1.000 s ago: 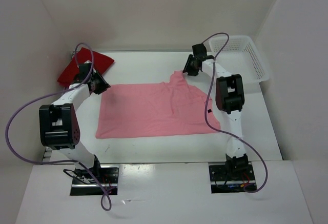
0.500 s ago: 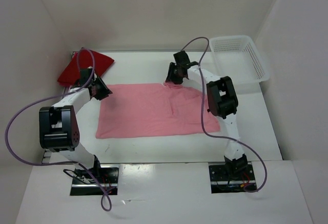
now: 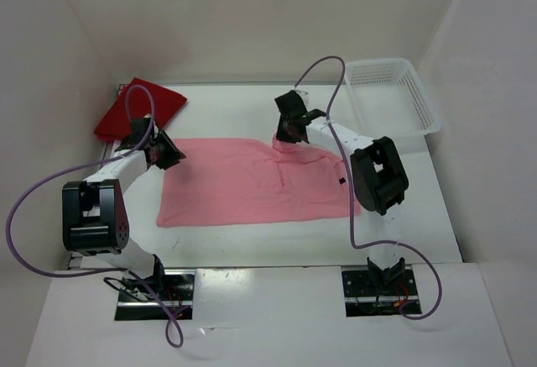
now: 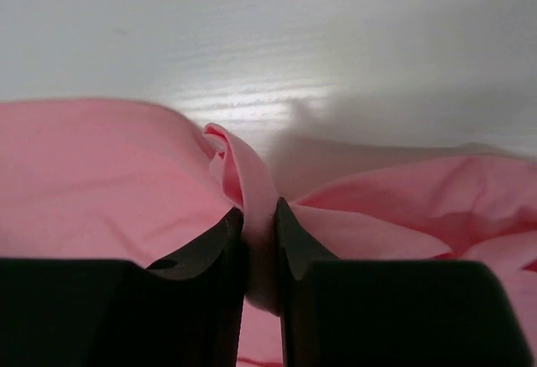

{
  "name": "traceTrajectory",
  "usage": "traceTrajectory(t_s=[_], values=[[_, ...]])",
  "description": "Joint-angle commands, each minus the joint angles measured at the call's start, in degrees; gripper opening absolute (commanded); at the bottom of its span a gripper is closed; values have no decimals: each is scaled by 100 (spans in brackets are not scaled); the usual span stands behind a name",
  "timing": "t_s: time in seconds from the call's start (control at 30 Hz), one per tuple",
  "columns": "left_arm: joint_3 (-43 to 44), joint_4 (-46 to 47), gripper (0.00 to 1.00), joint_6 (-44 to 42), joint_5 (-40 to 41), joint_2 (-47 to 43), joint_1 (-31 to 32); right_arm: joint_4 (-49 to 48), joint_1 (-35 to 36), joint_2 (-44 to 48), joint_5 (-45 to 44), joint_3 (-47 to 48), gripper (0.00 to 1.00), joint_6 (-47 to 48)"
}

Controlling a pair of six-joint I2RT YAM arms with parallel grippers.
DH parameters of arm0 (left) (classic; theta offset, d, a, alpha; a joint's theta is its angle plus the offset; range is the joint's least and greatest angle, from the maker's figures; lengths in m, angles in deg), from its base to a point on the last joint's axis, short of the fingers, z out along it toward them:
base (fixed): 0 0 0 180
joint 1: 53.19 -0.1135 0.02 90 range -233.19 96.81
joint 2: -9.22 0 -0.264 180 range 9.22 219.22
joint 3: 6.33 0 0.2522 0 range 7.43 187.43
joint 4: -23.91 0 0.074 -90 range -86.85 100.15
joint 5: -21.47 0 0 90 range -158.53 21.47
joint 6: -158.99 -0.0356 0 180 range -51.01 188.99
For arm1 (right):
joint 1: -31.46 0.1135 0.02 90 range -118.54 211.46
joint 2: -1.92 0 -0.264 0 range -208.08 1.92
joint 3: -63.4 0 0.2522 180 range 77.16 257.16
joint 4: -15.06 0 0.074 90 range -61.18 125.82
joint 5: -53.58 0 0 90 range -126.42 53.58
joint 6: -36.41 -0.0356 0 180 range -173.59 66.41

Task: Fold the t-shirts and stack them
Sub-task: Grap the side of the flattened tshirt furthest away from the robot with both arms

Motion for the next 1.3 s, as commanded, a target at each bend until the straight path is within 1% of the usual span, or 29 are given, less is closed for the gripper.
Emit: traceTrajectory(t_s=[0.0,0.07,0.1,0.13,0.2,0.23,0.27,0.3,0.33,0.4,0.43,0.5,0.53,0.57,0.6,0.63,0.67,0.73,0.77,0.8,0.83,0.87,0.9,0.97,1.0,1.07,1.13,1.27], values=[[55,202,38,-11,27,-147,9,168,-187,442,-1135,300,22,-37],[222,150,38,-151,333,-147,9,230,-257,442,-1435,634,24,138],[301,28,38,-152,457,-25,9,431,-257,355,-1585,792,28,139],[398,-52,38,-204,563,55,9,546,-257,137,-1795,1116,31,139],[644,-210,38,-204,869,195,9,896,-197,-119,-1797,1460,31,139],[645,-272,38,-204,984,196,9,899,-144,-216,-1797,1584,33,139],[645,-272,38,-204,1046,196,-43,899,-4,-217,-1675,1585,35,139],[645,-220,38,-143,1047,144,-44,586,50,-165,-1370,1472,37,235],[645,-219,38,-143,1047,143,-122,435,50,-25,-549,1218,42,236],[785,-219,38,-143,925,143,-193,206,120,29,491,1014,43,236],[846,-219,38,-143,872,195,-193,152,33,151,914,831,43,236],[917,-141,38,-143,575,327,-193,56,-185,353,587,549,46,236],[917,-62,38,-143,485,397,-193,-93,-318,450,393,278,46,236],[917,-61,38,-143,406,563,-193,-94,-658,512,200,206,45,366],[987,-61,38,-91,345,652,-193,-94,-844,460,146,205,38,420],[988,0,38,-90,274,714,-193,10,-1020,381,93,266,22,420],[1040,52,38,-90,274,775,-193,11,-1196,293,93,266,16,420],[1101,53,38,-90,387,846,-193,11,-1565,91,93,319,6,482],[1102,53,38,-90,388,907,-193,-180,-1619,38,93,319,6,534],[1154,53,39,-90,449,908,-193,-260,-1620,-128,93,319,9,535],[1207,53,39,-142,449,978,-193,-261,-1620,-303,240,659,14,613],[1207,53,39,-143,519,1048,-193,0,-1620,-514,590,906,29,692],[1207,53,39,-143,520,1049,-193,81,-1620,-908,707,1352,37,693],[1260,53,39,-143,520,1197,-193,309,-1567,-1244,778,1759,47,693],[1312,105,39,-143,520,1198,-193,310,-1567,-1507,778,2091,49,693],[1374,106,41,-143,520,1320,-193,459,-1567,-1719,927,2514,49,622],[1427,106,42,-143,581,1321,-193,460,-1514,-1983,928,2726,49,553],[1568,106,42,-204,652,1435,-193,810,-1514,-2493,1076,3446,49,499]])
